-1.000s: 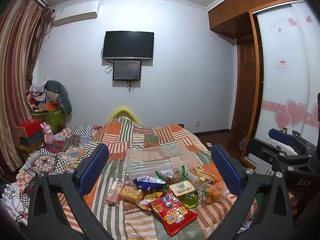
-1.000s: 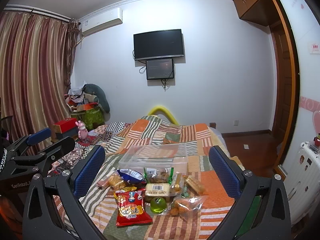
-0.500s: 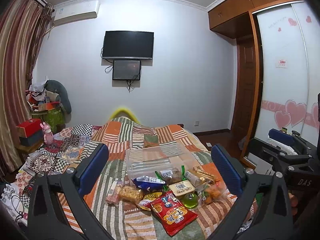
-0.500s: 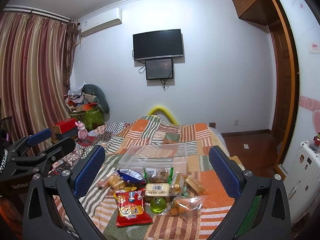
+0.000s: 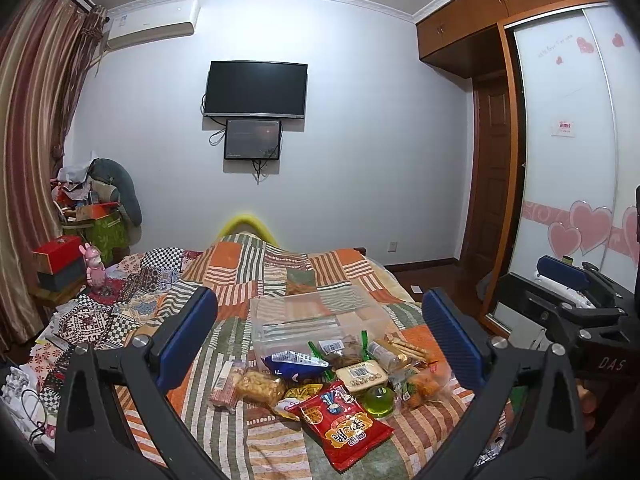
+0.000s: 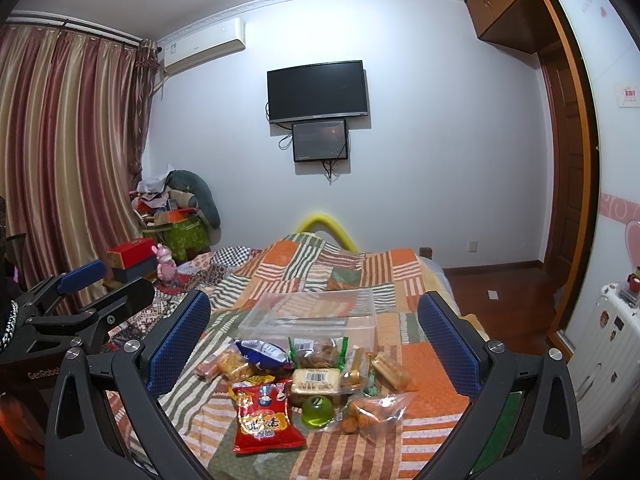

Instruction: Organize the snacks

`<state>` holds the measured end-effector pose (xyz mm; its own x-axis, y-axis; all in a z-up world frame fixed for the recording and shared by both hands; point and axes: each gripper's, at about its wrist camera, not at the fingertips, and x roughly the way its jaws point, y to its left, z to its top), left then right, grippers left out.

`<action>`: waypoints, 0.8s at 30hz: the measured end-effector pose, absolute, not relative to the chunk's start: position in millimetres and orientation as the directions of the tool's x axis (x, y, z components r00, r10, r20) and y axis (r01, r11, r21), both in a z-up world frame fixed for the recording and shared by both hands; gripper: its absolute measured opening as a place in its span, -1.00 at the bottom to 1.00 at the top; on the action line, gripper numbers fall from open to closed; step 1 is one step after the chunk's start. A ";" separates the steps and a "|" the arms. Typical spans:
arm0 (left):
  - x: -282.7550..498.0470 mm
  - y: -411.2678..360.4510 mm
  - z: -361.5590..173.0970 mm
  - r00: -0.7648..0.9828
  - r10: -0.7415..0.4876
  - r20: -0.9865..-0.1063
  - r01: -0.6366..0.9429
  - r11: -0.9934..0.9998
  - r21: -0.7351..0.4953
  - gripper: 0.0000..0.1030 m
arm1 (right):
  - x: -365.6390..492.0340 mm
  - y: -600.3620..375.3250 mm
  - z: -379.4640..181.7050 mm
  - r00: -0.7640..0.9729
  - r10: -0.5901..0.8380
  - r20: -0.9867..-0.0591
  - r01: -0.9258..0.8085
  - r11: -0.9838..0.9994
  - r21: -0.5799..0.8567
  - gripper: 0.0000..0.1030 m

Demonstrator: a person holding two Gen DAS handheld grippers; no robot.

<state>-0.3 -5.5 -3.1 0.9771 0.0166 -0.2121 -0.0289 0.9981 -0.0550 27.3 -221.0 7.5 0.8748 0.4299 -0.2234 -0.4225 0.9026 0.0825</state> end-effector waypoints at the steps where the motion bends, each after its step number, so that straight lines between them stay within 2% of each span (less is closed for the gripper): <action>1: -0.5 -5.4 -2.8 0.977 0.017 -0.212 -0.029 0.998 -0.055 1.00 | 27.3 -221.1 7.6 0.874 0.431 -0.223 -0.423 0.902 0.084 1.00; 24: 5.0 -8.8 -4.8 0.974 0.006 -0.228 -0.015 0.999 -0.039 1.00 | 31.4 -222.6 1.9 0.874 0.426 -0.235 -0.415 0.905 0.096 1.00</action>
